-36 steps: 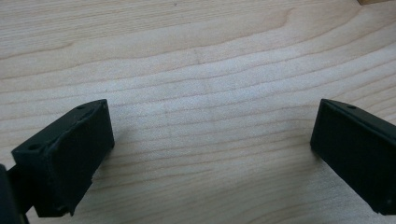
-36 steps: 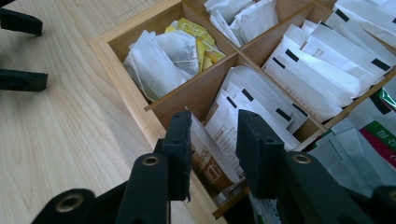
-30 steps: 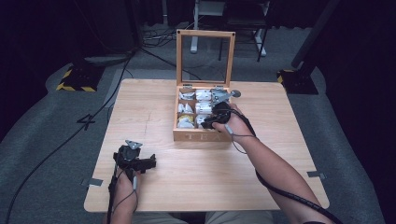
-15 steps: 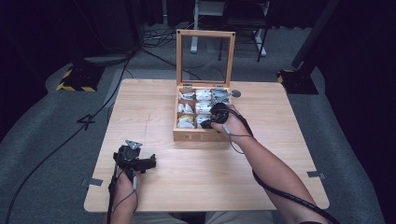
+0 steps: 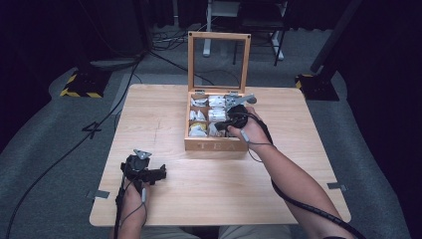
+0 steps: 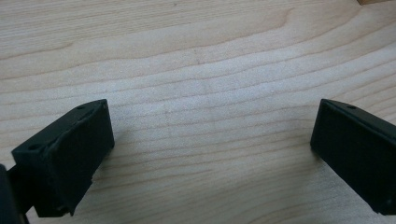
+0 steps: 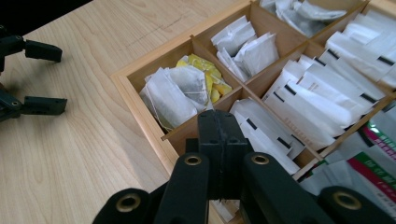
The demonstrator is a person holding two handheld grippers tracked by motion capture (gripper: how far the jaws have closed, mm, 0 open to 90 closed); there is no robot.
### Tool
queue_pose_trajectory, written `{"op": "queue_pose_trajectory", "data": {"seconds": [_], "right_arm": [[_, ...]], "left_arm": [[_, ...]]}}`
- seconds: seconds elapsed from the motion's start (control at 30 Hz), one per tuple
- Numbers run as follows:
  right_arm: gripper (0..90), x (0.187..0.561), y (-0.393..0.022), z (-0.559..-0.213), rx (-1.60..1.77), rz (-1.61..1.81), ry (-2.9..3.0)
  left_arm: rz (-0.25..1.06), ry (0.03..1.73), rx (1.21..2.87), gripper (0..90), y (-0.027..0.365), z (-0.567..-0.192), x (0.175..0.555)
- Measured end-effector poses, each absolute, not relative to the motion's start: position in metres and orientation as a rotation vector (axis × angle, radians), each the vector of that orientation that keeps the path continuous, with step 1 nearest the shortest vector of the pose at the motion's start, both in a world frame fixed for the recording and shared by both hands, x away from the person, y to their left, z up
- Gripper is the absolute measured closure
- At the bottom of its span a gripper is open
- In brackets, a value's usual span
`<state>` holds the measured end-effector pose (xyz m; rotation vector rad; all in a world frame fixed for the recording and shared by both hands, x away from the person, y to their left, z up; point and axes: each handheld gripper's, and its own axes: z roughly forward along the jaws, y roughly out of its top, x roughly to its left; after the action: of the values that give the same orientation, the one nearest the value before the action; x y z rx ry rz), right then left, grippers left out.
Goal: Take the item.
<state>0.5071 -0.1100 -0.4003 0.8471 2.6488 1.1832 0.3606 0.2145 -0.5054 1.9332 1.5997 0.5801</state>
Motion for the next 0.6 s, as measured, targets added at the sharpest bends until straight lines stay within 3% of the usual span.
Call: {"op": "queue_pose_trajectory", "data": {"seconds": [0.6], "right_arm": [[90.0,0.495,-0.133,-0.370,0.825,1.407,2.522]], "left_arm": [[0.580,1.600,1.933,0.0,0.214,-0.505,0.361]]}}
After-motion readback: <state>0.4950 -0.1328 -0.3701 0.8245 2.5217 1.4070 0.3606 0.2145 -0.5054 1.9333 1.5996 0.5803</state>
